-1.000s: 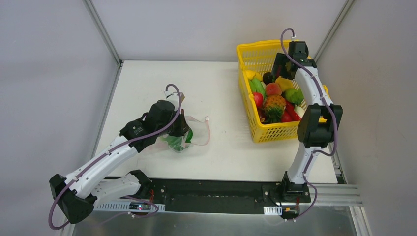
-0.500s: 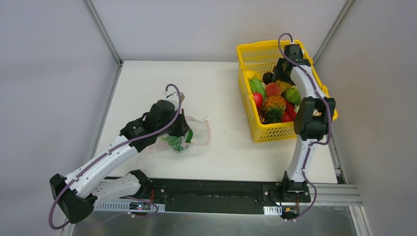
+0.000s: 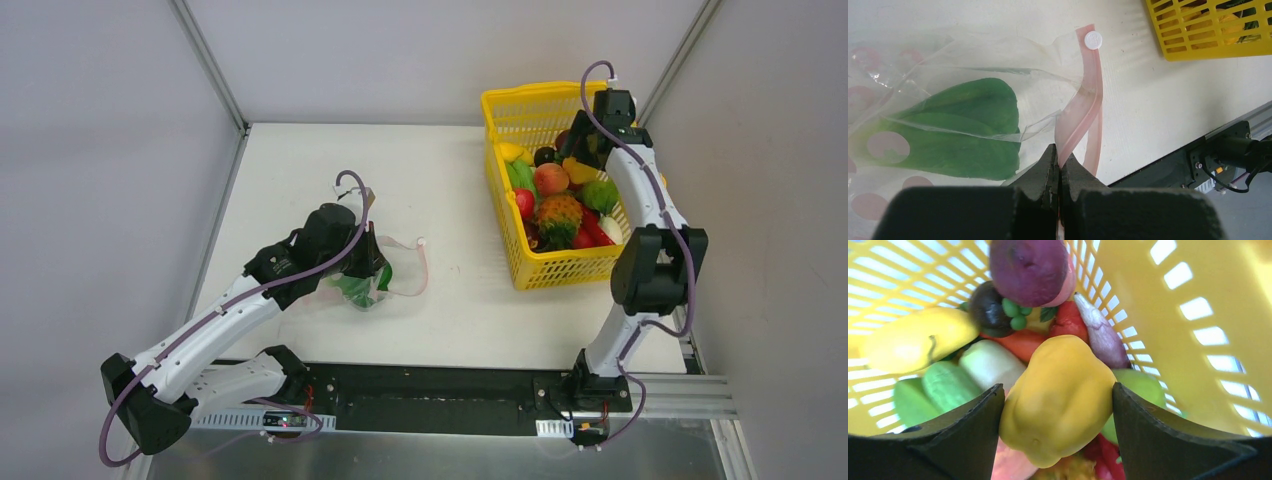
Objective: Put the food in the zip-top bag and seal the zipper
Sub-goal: Pick up the fake fruit from the bin, then place the fake fruit in the zipper food storage bag, then adjust the zipper food storage bag at the center of the board.
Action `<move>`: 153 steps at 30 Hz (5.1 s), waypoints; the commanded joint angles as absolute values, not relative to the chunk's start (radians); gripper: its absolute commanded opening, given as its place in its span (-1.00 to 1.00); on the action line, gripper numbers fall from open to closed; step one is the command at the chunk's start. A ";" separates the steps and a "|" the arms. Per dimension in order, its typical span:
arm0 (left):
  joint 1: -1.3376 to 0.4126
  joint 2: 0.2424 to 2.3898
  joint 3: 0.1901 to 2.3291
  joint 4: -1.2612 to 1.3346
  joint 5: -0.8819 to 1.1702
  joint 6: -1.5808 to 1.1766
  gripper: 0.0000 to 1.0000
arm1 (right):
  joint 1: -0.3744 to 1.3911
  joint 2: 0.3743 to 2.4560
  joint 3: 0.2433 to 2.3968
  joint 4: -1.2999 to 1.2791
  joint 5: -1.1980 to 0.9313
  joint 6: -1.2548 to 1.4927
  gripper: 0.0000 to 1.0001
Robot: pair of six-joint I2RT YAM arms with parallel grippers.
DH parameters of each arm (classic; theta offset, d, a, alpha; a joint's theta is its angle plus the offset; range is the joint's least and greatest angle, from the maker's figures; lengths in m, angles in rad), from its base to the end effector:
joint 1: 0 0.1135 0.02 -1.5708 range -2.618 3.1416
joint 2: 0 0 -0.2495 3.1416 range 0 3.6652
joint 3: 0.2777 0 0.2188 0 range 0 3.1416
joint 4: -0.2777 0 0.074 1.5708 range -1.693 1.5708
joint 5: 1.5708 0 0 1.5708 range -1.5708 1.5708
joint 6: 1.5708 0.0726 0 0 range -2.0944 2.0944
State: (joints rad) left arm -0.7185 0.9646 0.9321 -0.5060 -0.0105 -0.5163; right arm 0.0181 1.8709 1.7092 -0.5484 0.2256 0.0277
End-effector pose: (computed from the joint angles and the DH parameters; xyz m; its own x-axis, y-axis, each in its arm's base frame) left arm 0.1631 -0.1416 0.2965 -0.6573 -0.0809 -0.7492 0.3759 0.8264 -0.4191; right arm 0.4211 -0.0086 0.2828 -0.6473 0.0153 -0.7620 0.1700 0.9775 -0.1248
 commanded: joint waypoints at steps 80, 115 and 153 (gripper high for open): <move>-0.727 0.857 1.152 -0.459 0.093 -0.637 -1.00 | 0.969 1.169 1.022 0.096 -0.136 0.085 0.97; -0.726 0.841 1.135 -0.569 -0.057 -0.576 -1.00 | 0.958 1.235 1.216 -0.283 0.111 0.208 -0.99; -0.705 0.984 1.397 -0.851 0.052 -0.341 -1.00 | 0.919 1.377 1.346 0.011 -0.165 0.203 -0.88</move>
